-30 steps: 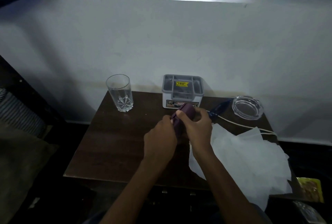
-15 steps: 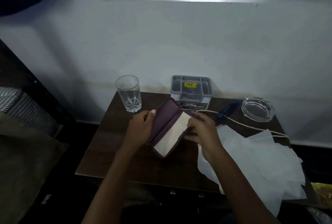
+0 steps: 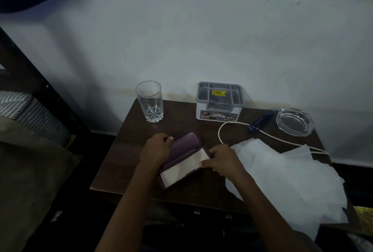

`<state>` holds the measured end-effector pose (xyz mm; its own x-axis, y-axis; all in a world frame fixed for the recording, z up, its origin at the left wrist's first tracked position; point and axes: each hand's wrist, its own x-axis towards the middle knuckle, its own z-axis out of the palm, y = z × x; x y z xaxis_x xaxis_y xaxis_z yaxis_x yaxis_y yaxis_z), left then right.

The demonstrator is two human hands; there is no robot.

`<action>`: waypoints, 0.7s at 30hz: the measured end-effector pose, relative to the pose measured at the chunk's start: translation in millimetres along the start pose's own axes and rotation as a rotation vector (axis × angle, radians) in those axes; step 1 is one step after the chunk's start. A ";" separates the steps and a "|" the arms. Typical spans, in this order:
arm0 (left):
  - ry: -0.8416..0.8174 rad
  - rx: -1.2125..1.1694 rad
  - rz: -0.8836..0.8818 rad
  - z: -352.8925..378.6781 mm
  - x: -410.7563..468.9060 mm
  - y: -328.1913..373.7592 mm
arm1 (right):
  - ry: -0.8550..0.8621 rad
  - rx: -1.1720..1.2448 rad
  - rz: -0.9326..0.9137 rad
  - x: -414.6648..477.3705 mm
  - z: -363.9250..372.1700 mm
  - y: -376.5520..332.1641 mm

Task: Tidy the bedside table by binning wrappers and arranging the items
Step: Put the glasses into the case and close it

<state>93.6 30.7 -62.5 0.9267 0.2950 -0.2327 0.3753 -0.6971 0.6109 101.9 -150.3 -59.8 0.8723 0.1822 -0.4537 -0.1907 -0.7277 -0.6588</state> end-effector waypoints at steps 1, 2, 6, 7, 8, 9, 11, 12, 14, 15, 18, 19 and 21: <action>0.011 0.009 -0.004 0.7 0.3 -0.1 | -0.002 -0.010 0.002 0.4 0.4 1.0; 0.021 0.016 -0.010 0.9 0.9 -0.4 | -0.006 -0.022 0.003 -0.1 0.2 1.1; 0.012 0.015 -0.046 -0.3 3.8 -1.4 | 0.190 0.030 -0.037 0.4 -15.9 1.7; 0.001 0.007 -0.052 -0.4 5.2 -2.2 | 0.317 0.033 -0.041 1.4 -24.5 2.7; -0.007 -0.001 -0.056 -0.6 6.3 -2.6 | 0.456 0.019 -0.032 2.8 -34.2 4.7; -0.008 -0.010 -0.057 -1.1 7.0 -2.5 | 0.583 -0.006 -0.018 4.6 -43.9 7.9; 0.020 -0.045 -0.048 -2.5 7.8 -1.6 | 0.751 -0.124 0.008 11.9 -60.9 17.8; 0.043 -0.065 -0.042 -3.5 7.6 -0.8 | 0.775 -0.210 0.051 16.2 -67.6 22.0; 0.093 -0.100 -0.034 -5.5 6.7 1.4 | 0.712 -0.331 0.153 26.7 -74.5 30.2; 0.116 -0.121 -0.029 -6.6 6.2 2.3 | 0.661 -0.351 0.181 32.0 -75.8 33.5; 0.159 -0.213 -0.012 -10.1 6.2 4.6 | 0.573 -0.366 0.190 41.4 -74.4 39.9; 0.171 -0.236 -0.008 -11.2 5.9 5.8 | 0.580 -0.373 0.183 43.4 -73.0 41.7; 0.199 -0.268 0.004 -12.3 5.1 8.2 | 0.630 -0.368 0.169 45.2 -71.7 44.0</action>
<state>101.2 34.5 -49.3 0.8965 0.4330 -0.0942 0.3295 -0.5092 0.7951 165.2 -221.5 -66.3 0.9583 -0.2843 -0.0287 -0.2784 -0.9064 -0.3176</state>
